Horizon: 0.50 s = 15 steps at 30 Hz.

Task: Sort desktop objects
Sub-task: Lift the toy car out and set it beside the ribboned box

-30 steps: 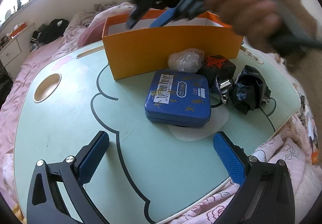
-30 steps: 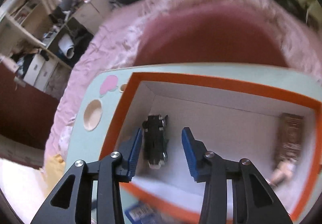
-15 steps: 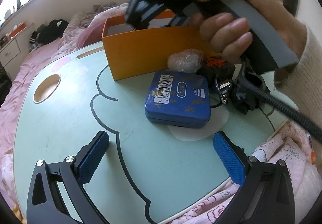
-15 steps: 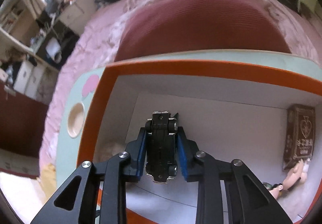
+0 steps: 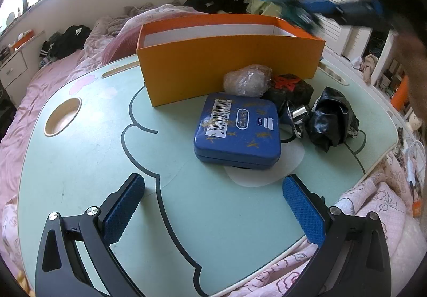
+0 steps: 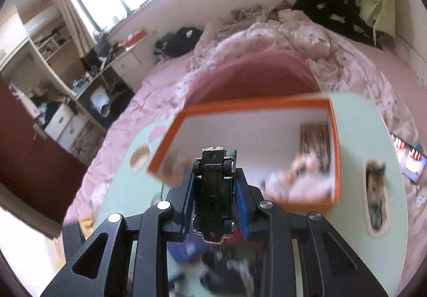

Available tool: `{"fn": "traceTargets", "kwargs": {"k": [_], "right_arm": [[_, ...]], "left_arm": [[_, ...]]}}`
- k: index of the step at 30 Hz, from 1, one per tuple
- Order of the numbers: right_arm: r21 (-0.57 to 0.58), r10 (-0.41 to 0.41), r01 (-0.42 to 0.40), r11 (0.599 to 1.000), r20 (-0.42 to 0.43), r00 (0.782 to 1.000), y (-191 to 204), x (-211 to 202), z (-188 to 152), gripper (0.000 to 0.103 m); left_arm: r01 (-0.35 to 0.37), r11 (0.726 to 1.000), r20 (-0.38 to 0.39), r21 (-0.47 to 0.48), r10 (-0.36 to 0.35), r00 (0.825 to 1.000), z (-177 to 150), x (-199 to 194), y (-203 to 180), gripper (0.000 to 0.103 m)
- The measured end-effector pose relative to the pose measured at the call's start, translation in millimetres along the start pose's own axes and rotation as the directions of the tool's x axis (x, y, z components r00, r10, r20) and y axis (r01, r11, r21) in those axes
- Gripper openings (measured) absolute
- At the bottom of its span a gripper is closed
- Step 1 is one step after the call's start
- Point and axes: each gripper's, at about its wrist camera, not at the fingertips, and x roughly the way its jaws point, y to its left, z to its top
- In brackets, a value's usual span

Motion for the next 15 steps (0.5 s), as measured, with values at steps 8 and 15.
{"fn": "traceTargets", "kwargs": {"k": [8, 15], "right_arm": [[-0.027, -0.063, 0.062, 0.998, -0.027, 0.998, -3, 24, -36, 0.029], [-0.124, -0.135, 0.153, 0.98, 0.147, 0.98, 7, -3, -55, 0.077]], "left_arm": [[0.001, 1.0, 0.001, -0.001, -0.001, 1.0, 0, -1, 2, 0.103], [-0.003, 1.0, 0.002, -0.004, 0.003, 1.0, -2, -2, 4, 0.103]]}}
